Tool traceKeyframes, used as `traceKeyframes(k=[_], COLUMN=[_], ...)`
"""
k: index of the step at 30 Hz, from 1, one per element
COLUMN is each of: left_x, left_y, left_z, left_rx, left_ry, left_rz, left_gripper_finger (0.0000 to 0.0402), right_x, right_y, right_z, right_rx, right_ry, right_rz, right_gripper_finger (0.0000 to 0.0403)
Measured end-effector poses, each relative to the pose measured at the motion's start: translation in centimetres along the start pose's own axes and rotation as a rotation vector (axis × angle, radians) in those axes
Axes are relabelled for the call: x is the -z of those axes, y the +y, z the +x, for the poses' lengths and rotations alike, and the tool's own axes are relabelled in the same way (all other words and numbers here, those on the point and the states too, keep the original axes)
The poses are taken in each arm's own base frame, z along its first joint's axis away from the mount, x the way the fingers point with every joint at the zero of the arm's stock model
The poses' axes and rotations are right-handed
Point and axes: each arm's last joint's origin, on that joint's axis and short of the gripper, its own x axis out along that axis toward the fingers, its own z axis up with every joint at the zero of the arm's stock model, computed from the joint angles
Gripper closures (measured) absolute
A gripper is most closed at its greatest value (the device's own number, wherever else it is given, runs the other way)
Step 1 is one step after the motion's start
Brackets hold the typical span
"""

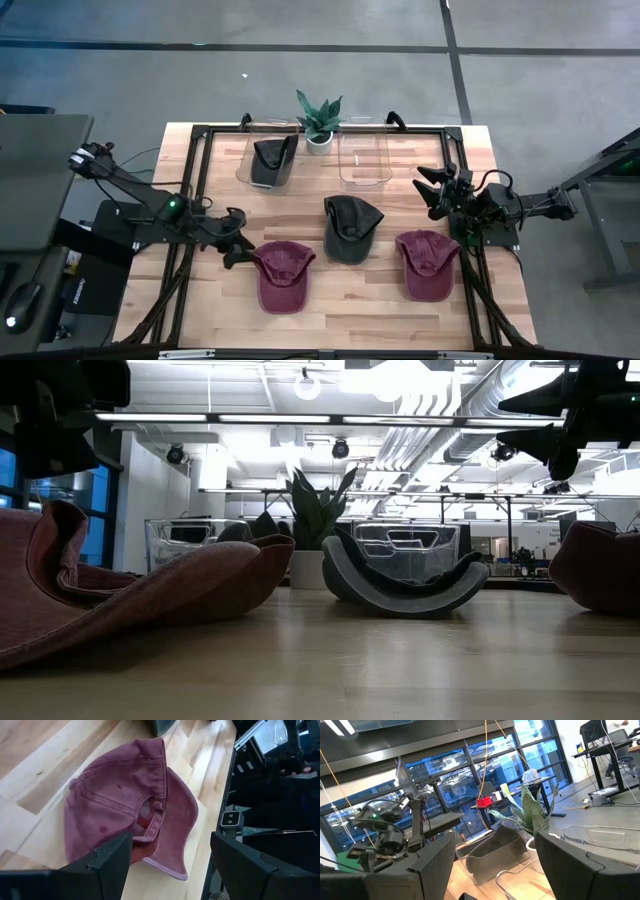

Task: Pick & Place hat
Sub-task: Put the black cap into the left transparent bin

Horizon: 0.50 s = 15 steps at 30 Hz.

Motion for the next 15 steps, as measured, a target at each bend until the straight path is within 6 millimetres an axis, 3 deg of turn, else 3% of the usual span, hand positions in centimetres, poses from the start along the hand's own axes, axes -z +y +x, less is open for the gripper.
traceKeyframes(k=[15], left_x=[0.1], left_y=[-0.6], left_z=[2.0], left_rx=[0.018], left_ry=[0.000], left_rz=[-0.027], left_gripper_finger=[0.0141], right_x=[0.0], right_y=[0.0], right_z=[0.0], right_rx=[0.000], right_ry=[0.001], right_rz=[0.000], right_gripper_finger=[0.0132])
